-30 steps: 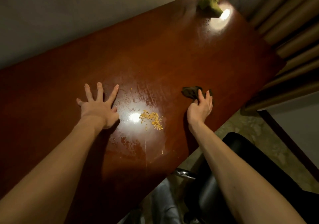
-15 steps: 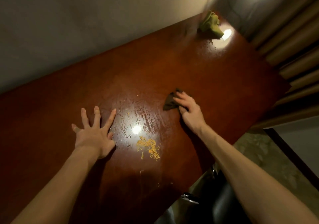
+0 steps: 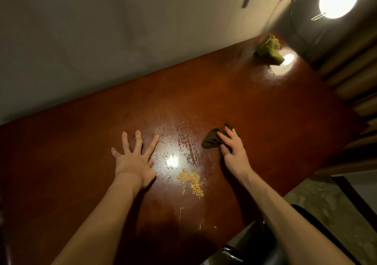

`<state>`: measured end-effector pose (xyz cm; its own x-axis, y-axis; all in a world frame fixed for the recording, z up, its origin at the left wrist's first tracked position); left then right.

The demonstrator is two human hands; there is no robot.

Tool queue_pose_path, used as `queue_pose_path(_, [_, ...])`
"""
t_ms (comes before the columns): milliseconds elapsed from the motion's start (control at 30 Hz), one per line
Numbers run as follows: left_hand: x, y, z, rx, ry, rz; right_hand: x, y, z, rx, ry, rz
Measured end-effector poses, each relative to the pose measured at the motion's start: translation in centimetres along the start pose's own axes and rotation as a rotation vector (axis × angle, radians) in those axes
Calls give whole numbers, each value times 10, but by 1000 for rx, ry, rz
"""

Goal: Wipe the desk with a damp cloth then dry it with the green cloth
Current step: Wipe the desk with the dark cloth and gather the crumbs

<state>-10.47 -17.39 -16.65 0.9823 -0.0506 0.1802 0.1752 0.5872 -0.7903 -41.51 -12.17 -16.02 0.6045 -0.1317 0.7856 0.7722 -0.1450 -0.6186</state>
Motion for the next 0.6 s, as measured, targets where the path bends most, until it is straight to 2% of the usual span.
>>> queue_pose_path(167, [0, 3, -6, -15, 7, -15, 12, 17, -91, 64, -50, 101])
queue_pose_path(333, [1, 8, -14, -77, 25, -55, 65, 85, -156, 206, -200, 121])
queue_pose_path(433, [1, 8, -16, -84, 15, -59, 90, 119, -152, 352, -318, 174])
queue_pose_path(600, [3, 6, -11, -125, 52, -32, 97, 120, -80, 533, -444, 175])
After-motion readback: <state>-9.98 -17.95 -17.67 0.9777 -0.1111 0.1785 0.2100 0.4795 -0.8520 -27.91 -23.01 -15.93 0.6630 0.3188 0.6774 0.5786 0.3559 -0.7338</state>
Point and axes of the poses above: each hand's wrist, its own z-axis away from the middle knuckle, its own y-axis out of the palm, x = y × z, the point moved 10 cm from there along -z, towards the middle knuckle, and after that the axes turned 14 degrees about -y, right-handed, at the moved point
